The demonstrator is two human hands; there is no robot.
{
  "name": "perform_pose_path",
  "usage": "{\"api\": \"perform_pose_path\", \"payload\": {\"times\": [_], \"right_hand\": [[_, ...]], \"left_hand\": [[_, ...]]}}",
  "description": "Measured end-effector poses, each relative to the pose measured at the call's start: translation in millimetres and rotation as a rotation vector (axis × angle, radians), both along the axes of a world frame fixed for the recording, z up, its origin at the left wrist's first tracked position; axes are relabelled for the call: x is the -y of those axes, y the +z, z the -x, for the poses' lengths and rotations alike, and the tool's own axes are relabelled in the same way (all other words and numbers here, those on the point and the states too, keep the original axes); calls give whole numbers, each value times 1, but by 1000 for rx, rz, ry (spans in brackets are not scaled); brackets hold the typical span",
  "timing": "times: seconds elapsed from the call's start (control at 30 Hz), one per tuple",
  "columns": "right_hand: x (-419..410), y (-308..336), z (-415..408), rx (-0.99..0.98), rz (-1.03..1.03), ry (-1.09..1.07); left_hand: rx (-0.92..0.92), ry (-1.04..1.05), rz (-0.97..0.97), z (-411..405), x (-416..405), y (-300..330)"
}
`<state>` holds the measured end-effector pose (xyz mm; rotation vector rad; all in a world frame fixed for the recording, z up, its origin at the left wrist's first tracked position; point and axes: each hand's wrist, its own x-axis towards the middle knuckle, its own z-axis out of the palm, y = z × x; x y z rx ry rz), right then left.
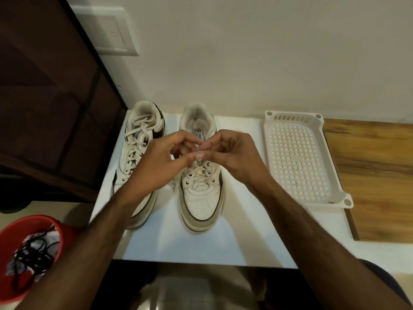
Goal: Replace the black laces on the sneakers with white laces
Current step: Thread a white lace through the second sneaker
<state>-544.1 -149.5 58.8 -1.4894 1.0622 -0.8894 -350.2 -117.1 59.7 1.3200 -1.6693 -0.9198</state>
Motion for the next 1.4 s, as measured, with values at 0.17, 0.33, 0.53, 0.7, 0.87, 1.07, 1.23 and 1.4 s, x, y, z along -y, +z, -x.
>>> {"api": "perform_pose_path", "payload": {"times": [0.17,0.33,0.53,0.7,0.87,1.07,1.23,1.4], "right_hand": [[3,-9,-1,-46,29,-29],[5,-12,4,-305,-23,-164],[-7,-18,-7,-468,-75,-221],[-12,-18,-9,-486,-65,-239],[-19,-18,-12,-473,-39,-268],[-17,-22,-7,-428,-20,-249],[-10,-16,9,-400,-48,-158],[-8,-18,12,-409,-1,-143]], "left_hand": [[42,82,22,-3,4,-6],[307,125,207,-2,6,-14],[392,133,267,11,7,-24],[437,142,240,14,7,-28],[459,190,253,22,6,-34],[384,291,245,31,8,-46],[243,319,164,35,10,-56],[220,305,144,33,13,-58]]}}
